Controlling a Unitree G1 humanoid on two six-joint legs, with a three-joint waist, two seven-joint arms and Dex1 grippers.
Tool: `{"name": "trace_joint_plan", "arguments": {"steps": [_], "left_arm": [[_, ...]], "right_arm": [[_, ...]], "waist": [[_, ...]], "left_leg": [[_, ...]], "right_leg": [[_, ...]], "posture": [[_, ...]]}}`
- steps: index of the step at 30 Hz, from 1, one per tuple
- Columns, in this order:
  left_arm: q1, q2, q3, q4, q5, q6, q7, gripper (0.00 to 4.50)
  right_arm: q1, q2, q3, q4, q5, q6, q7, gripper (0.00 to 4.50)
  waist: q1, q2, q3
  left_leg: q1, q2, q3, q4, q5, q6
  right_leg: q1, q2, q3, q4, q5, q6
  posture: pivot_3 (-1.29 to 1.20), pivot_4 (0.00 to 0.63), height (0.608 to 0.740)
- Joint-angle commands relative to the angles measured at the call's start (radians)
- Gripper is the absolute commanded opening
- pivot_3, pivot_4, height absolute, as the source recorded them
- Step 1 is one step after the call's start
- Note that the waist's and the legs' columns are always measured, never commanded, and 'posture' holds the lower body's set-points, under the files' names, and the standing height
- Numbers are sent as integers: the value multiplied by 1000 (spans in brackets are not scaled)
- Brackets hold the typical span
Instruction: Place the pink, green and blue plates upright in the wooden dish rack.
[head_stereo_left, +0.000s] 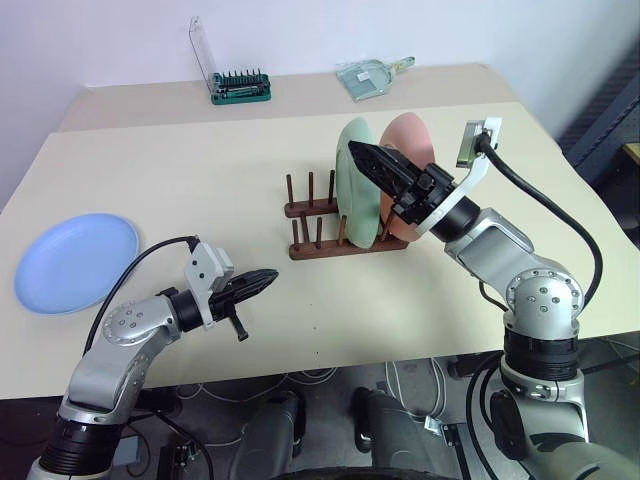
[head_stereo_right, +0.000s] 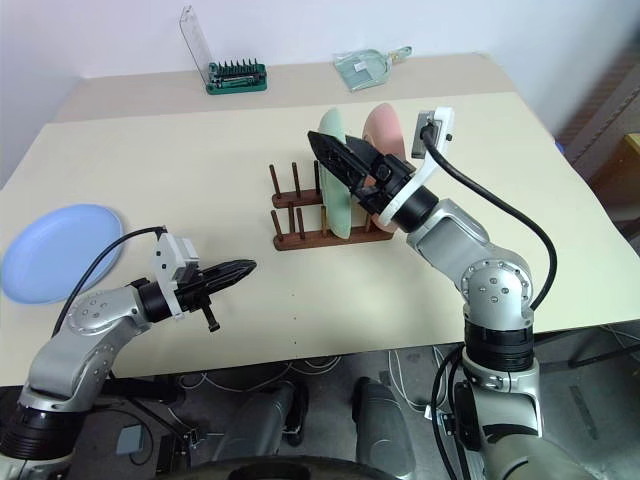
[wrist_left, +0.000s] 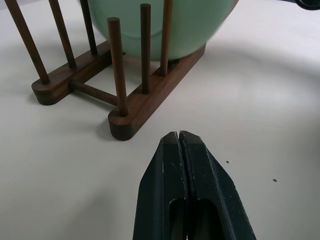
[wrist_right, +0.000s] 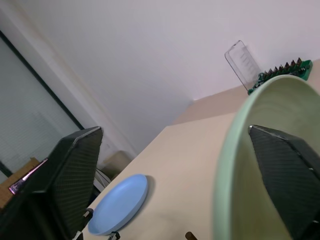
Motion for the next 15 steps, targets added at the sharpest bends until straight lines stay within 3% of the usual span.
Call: {"name": "trace_joint_plan", "arguments": {"steps": [1,8,12,15], "left_arm": [[1,2,15,-26,-7,-5,0,0],[0,6,30,-27,-11,-6,4,0],[12,7,93,-37,-41,11,35,0],[18,-5,184,-34,-61,60,124,851]], "right_arm": [[-44,-16,-16,-52,-23,-16,25,4472],[-130,-110,0,-81,-207,-62,114,4472],[-191,-225,43,-61,-407,-155,263,4472],[-238,-266,104,-48,-478,-194,399,4500]], "waist": [[0,0,0],[0,0,0],[1,0,0],[-3,0,0]], "left_leg": [[0,0,0,0,0,0],[0,0,1,0,0,0],[0,0,2,1,0,0],[1,1,3,0,0,0]], "right_leg": [[0,0,0,0,0,0],[0,0,0,0,0,0],[0,0,0,0,0,0],[0,0,0,0,0,0]], "posture": [[0,150,740],[0,150,740],[0,150,740],[0,150,740]]}}
